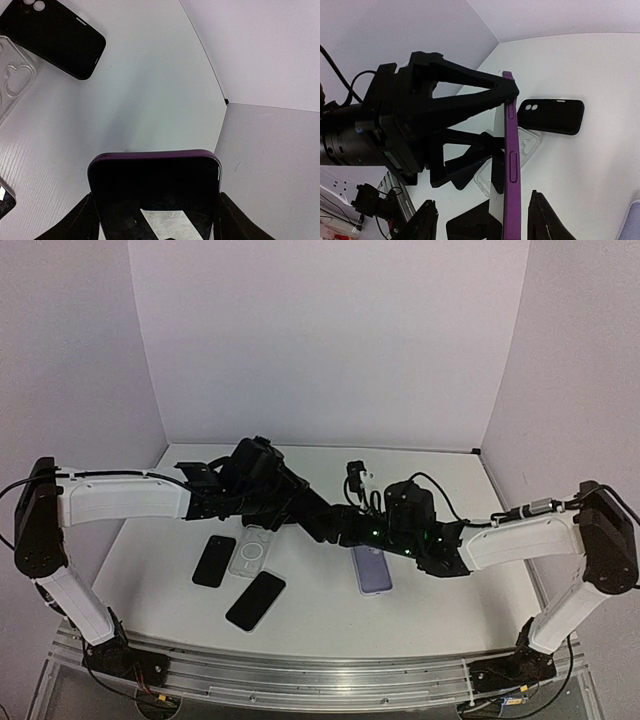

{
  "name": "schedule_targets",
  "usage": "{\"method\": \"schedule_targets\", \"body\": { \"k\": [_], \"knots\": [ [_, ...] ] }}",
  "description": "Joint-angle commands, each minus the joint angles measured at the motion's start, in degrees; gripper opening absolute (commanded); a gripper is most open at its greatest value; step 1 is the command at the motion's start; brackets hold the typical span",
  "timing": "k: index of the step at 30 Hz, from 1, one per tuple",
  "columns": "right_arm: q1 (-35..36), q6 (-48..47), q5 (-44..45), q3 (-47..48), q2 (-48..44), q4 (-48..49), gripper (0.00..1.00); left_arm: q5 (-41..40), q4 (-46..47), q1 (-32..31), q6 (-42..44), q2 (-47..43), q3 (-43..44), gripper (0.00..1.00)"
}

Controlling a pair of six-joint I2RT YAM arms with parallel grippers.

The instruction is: Put the phone into the phone case

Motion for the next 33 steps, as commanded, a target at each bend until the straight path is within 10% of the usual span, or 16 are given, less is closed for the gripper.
{"method": "schedule_targets", "body": {
  "k": [1,10,16,24,33],
  "knots": [
    [0.3,4.2,0.1,3.1,2.3,3.6,0.47,-1.6,7.0,-0.7,-2.7,-4.0,-0.2,0.00],
    [1.1,5.9,1.3,3.9,4.0,4.5,0.32,-2.4,7.4,-1.6,-3.7,-3.9,-0.6,0.00],
    [1.8,6.9,6.0,2.7,3.4,4.5,0.00,-2.9,7.0,-1.8,-3.3,-4.2,-1.2,0.00],
    [1.8,10.6,10.7,-0.6,0.4,2.1,0.00,-1.9,5.6,-1.8,2.9,-4.4,-1.3,0.98],
    [-4.6,21.1,5.6,-4.5,-12.3,-19.3,0.00,-3.7,-4.7,-0.3,30.7,-4.8,3.3,1.00]
  ]
}}
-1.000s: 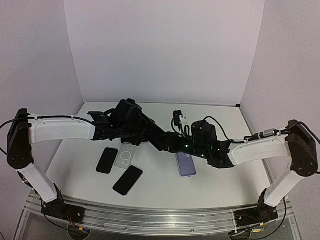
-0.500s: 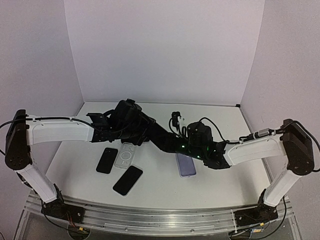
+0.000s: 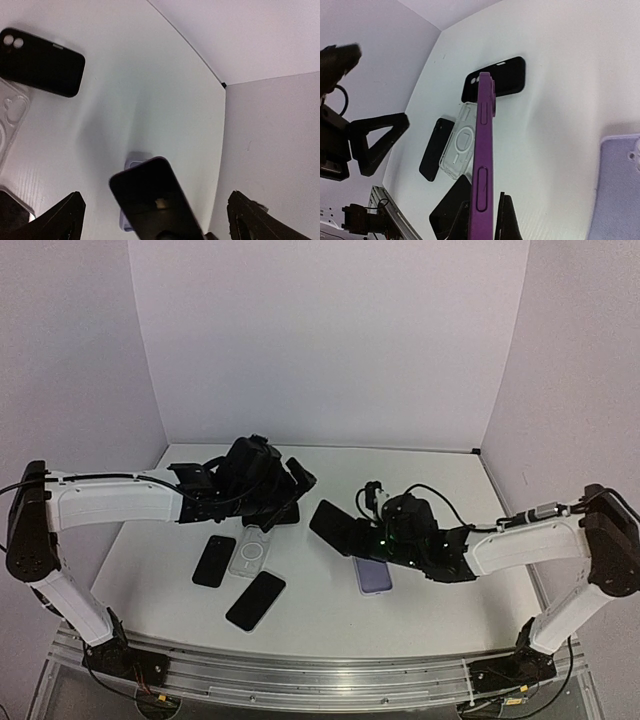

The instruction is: Put the phone into the phone case

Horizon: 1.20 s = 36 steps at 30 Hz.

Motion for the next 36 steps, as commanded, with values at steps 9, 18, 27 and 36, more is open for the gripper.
{"method": "schedule_targets", "body": {
  "k": [9,18,27,36],
  "knots": [
    [-14.3,16.9,-9.4,-7.9,-35.9,-32.0,0.00,27.0,-7.2,13.0,43.2,16.0,16.4,0.99],
    [-21.4,21.6,-18.6,-7.3,-44.3,-44.4,0.00,46.8,-16.8,10.7,64.1,41.6,44.2,0.99],
    [-22.6,22.4,-21.2,-8.2,-43.3,-44.6,0.00,34.5,-25.9,4.8,76.9,52.8,60.6,0.92],
    [-23.3,21.7,-22.0,-9.6,-43.4,-44.6,0.00,31.5,-27.5,3.2,83.1,56.8,63.5,0.80]
  ]
}}
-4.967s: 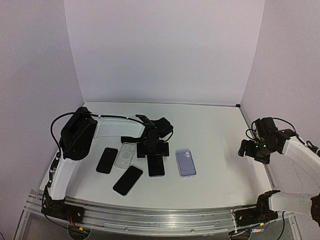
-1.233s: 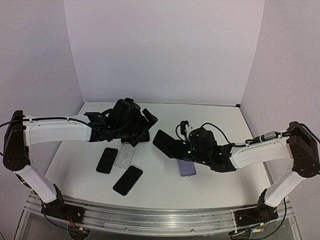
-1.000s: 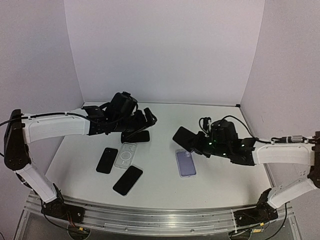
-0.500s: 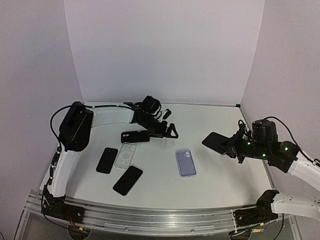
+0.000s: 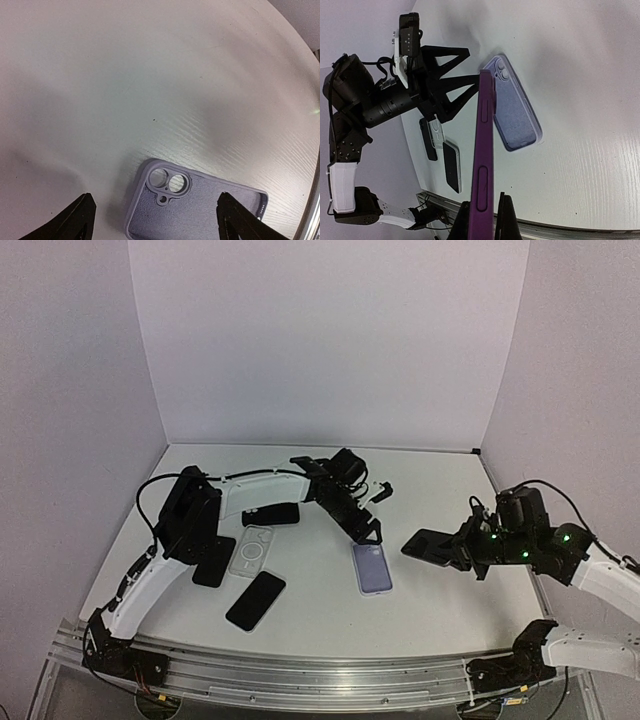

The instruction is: Put the phone into the phone case

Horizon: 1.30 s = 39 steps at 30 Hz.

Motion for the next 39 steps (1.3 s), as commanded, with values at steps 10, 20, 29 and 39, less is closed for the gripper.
{"method": "schedule_targets", "body": {
  "k": [10,20,29,39],
  "knots": [
    [-0.6,1.1,-0.8,-1.5,-1.6,2.4,0.00,-5.1,-0.4,0.1,4.9,5.3,5.6,0.49],
    [-0.7,1.6,2.1,-3.8,-3.0,2.4,0.00,-13.0,-1.0,-2.2,8.5,1.7,-1.7,0.16],
    [-0.9,0.0,3.9,-3.5,-0.7,2.4,0.00,-24.4,-0.2,-2.5,-2.3,-5.8,-12.8,0.00],
    [-1.1,-9.0,-0.2,1.9,6.9,3.7,0.00,-33.1,-2.4,-2.5,-32.7,-19.7,-33.6,0.00]
  ]
}}
